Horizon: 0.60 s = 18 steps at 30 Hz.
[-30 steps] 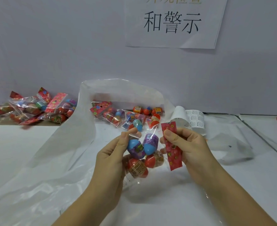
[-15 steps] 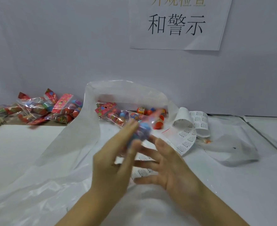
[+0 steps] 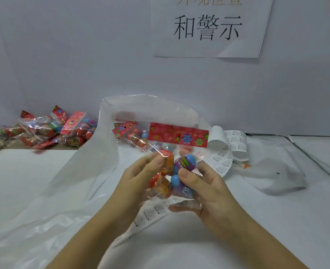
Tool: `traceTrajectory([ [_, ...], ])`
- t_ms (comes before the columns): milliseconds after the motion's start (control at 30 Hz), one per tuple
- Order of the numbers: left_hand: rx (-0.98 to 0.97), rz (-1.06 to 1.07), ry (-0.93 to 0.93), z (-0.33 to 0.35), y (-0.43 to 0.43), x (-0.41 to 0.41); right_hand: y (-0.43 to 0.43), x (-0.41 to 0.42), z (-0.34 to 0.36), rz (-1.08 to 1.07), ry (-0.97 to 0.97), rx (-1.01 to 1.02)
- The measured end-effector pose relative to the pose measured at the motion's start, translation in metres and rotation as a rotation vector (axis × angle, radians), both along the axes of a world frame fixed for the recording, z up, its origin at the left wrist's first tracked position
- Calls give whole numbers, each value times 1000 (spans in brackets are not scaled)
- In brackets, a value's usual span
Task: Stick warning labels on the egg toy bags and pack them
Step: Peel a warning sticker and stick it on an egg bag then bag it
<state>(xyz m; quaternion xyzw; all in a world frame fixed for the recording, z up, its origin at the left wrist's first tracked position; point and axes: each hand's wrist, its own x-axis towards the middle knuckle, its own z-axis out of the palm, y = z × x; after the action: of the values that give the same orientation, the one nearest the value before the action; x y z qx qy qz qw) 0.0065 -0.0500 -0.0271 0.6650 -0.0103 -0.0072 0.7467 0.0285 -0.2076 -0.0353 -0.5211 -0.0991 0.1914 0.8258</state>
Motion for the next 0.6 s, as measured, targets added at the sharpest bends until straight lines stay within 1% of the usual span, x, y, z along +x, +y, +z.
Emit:
traceTrajectory([
  [33,-37,-45,25,0,1,1,1,0,-1,-22,-21,-33],
  [100,-107,-16,31,0,-2,-1,3,1,-3,-67,-50,-86],
  [133,-109,13,33,-2,-3,0,3,1,-3,-82,-56,-100],
  [200,-71,41,35,-5,-5,-1,3,1,-3,-116,-61,-128],
  [300,4,23,44,-5,-8,-2,0,4,-5,-215,-51,-179],
  [367,30,12,51,-5,-11,-3,-3,7,-6,-267,-22,-163],
  [467,18,15,65,-6,-13,-2,-7,11,-5,-356,43,-83],
  [600,11,-4,93,-9,-12,-1,-6,12,-8,-395,81,-26],
])
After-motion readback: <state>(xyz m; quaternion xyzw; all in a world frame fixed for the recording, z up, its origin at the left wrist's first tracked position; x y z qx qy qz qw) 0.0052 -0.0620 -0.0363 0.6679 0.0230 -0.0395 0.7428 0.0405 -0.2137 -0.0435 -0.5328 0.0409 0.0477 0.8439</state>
